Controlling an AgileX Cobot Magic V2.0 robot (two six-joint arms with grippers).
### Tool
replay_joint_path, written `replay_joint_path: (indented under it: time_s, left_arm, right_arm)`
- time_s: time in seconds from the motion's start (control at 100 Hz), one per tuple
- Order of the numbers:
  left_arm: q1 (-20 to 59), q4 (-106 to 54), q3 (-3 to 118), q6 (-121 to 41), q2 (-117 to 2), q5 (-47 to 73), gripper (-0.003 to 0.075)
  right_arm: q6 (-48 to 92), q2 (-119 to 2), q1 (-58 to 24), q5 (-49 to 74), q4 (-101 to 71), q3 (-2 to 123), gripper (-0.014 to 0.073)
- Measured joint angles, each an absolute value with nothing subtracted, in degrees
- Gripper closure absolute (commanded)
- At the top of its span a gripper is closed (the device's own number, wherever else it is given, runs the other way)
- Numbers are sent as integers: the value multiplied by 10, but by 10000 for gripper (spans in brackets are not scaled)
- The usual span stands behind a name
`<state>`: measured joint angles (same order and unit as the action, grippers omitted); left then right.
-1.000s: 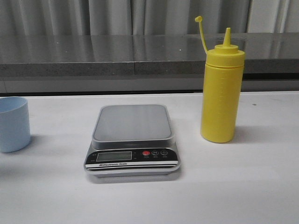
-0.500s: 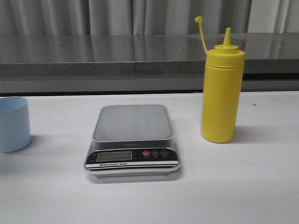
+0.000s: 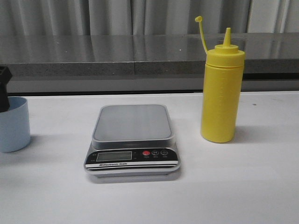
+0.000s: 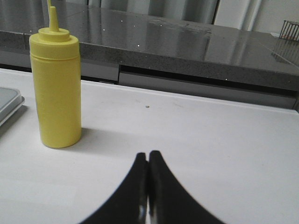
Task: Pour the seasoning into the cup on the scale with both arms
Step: 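Grasp the light blue cup with the left gripper and lift it, then carry the cup with the left gripper over the scale and lower it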
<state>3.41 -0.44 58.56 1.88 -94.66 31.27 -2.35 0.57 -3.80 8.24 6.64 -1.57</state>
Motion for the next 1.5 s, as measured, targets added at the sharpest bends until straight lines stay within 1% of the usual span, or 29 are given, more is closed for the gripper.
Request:
replay_joint_path:
  time_s: [0.07, 0.14, 0.17, 0.19, 0.24, 0.26, 0.31, 0.33, 0.37, 0.58, 0.87, 1.02, 1.24, 1.5]
  left_arm:
    - [34, -6, 586, 19, -959, 308, 203]
    - [34, -9, 586, 19, -966, 304, 289]
    - [34, -11, 586, 19, -967, 301, 347]
    - [34, -10, 586, 19, -968, 300, 372]
    - [34, -13, 586, 19, -969, 297, 479]
    - [34, -13, 586, 19, -969, 295, 508]
    - [34, -16, 586, 19, -970, 289, 624]
    - [34, -18, 586, 19, -970, 287, 654]
    - [34, -21, 586, 19, -971, 283, 738]
    - [34, -25, 606, 19, -974, 297, 738]
    - [44, -58, 710, 19, -962, 406, 738]
    - [85, -63, 770, 12, -956, 450, 738]
    - [164, -71, 818, 10, -960, 458, 738]
    - [237, -72, 867, 10, -1026, 458, 738]
  right_arm:
    - [-23, 6, -38, 82, 66, -16, 714]
    - [-23, 6, -38, 82, 66, -16, 714]
    - [-23, 6, -38, 82, 66, -16, 714]
    - [-23, 6, -38, 82, 66, -16, 714]
    - [-23, 6, -38, 82, 66, -16, 714]
    - [-23, 6, -38, 82, 66, -16, 714]
    - [-23, 6, -38, 82, 66, -16, 714]
    - [-23, 6, -38, 82, 66, -16, 714]
    - [-23, 6, -38, 82, 66, -16, 714]
    - [-23, 6, -38, 82, 66, -16, 714]
    - [-23, 6, -38, 82, 66, -16, 714]
    - [-23, 6, -38, 82, 66, -16, 714]
    - [-23, 6, -38, 82, 66, -16, 714]
    - [-23, 6, -38, 82, 66, -16, 714]
